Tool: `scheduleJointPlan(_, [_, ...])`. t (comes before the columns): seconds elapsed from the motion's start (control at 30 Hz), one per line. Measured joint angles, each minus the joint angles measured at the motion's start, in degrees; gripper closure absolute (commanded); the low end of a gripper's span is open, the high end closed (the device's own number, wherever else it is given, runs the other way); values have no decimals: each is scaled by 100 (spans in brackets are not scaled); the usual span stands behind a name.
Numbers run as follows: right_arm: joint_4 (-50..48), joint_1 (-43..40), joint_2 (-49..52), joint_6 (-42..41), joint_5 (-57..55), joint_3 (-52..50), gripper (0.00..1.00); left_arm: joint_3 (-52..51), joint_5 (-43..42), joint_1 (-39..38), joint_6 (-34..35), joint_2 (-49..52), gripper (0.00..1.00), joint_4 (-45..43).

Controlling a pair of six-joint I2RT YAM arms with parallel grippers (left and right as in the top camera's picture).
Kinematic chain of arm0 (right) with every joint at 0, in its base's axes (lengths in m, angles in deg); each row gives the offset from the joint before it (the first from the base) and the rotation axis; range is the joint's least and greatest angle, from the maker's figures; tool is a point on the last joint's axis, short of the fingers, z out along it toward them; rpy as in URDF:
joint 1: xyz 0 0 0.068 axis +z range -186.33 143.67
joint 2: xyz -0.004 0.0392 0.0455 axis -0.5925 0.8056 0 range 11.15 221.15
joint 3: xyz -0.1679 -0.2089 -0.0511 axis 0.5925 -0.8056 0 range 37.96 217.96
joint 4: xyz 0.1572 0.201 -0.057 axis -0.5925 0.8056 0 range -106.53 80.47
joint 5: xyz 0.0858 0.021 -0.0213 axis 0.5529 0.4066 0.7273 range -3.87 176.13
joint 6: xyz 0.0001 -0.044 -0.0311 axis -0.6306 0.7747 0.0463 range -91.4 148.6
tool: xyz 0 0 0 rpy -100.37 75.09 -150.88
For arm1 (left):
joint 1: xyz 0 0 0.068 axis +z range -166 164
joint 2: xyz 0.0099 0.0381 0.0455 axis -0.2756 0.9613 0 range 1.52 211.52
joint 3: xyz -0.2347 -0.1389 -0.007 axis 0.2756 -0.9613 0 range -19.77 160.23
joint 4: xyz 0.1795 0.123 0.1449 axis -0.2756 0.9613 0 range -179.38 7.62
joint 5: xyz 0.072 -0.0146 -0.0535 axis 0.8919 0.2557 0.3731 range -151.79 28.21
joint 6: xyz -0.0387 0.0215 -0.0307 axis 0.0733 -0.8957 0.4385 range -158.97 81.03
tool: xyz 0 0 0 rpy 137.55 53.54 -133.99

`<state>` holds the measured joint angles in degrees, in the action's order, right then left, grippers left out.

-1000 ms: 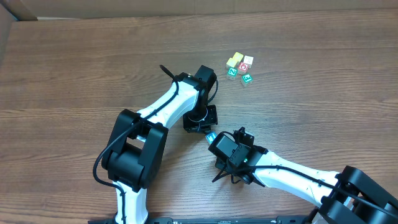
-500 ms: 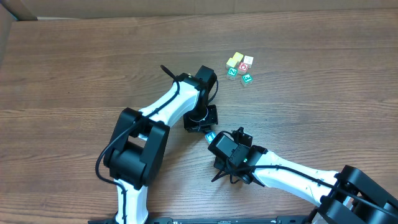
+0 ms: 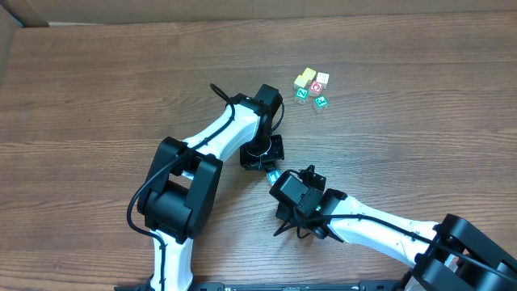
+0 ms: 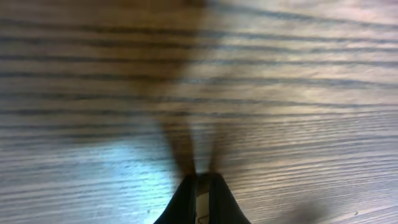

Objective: Flip 3 blocks

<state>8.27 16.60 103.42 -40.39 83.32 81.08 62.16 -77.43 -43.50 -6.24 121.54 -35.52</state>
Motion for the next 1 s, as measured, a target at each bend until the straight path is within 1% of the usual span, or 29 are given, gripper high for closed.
scheduleJointPlan(0.33, [-127,0,17,-7,107,-4,96,2,-66,-2,0,0,96,-291])
scheduleJointPlan(0.63, [-157,0,17,-256,155,-4,96,52,-66,11,0,22,96,-358])
scheduleJointPlan(0.8, [-142,0,15,-188,262,-4,96,623,2,214,-4,208,96,317])
scheduleJointPlan(1.0, [59,0,-243,136,284,-4,96,1888,380,664,-7,181,96,1545])
